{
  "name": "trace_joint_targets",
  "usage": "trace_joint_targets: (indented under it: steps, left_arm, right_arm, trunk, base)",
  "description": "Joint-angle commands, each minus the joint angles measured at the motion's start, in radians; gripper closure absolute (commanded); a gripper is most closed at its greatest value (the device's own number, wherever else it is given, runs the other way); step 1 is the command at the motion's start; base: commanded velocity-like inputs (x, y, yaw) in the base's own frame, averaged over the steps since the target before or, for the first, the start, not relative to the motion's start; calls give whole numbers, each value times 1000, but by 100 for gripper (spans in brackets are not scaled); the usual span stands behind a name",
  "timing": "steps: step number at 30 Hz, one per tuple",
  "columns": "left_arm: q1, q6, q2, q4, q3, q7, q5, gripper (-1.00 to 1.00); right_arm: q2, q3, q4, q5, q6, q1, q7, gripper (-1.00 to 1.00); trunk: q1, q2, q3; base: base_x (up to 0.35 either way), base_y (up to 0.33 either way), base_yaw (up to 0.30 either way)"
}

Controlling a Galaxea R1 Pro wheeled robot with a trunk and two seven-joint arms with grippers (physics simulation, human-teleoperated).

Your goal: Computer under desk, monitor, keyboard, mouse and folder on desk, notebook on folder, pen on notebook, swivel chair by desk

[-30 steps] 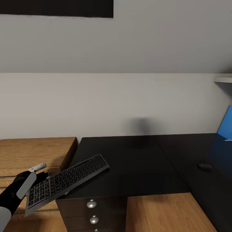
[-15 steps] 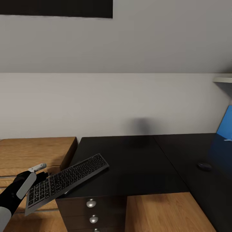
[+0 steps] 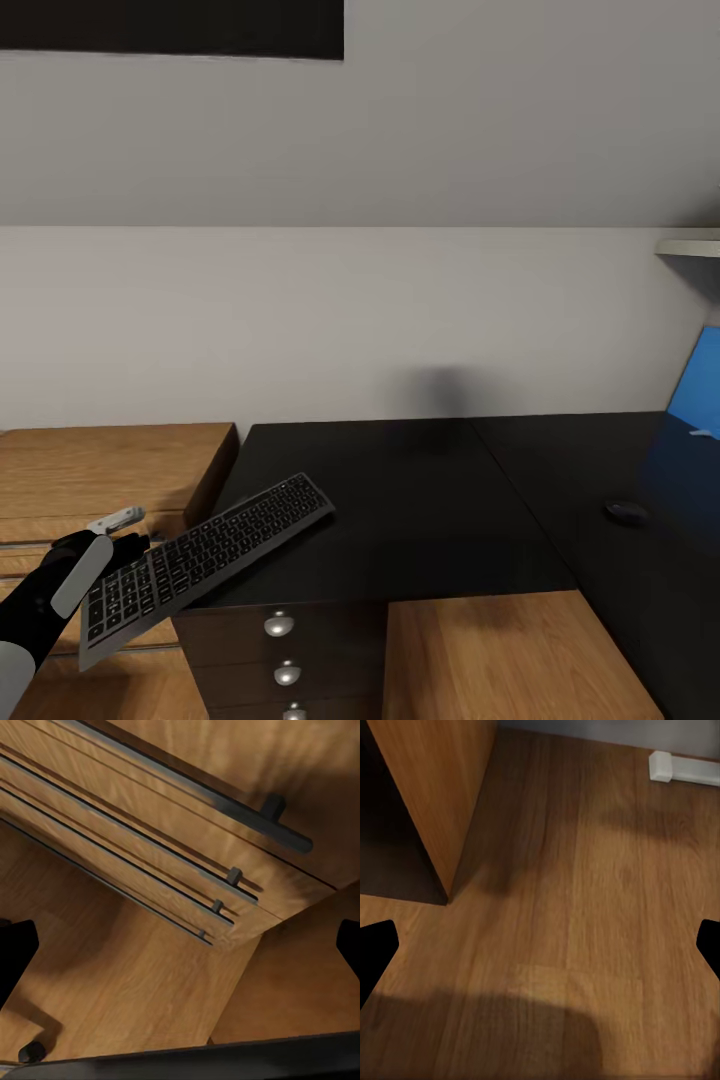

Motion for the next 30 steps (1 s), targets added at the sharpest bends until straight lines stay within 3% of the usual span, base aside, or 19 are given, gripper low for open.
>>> trace_joint_targets:
  steps: [1, 30]
  left_arm:
    - [-1, 1, 1, -1, -4, 9, 10, -100]
    - [-1, 1, 1, -1, -6, 9, 10, -100]
  right_arm:
    - [0, 9, 2, -7, -4, -1, -1, -100]
    - [0, 9, 2, -7, -3, -1, -1, -100]
  trunk:
    - [0, -1, -1]
    - [0, -1, -1]
  base:
    - [-7, -1, 0]
    - [-75, 0, 0]
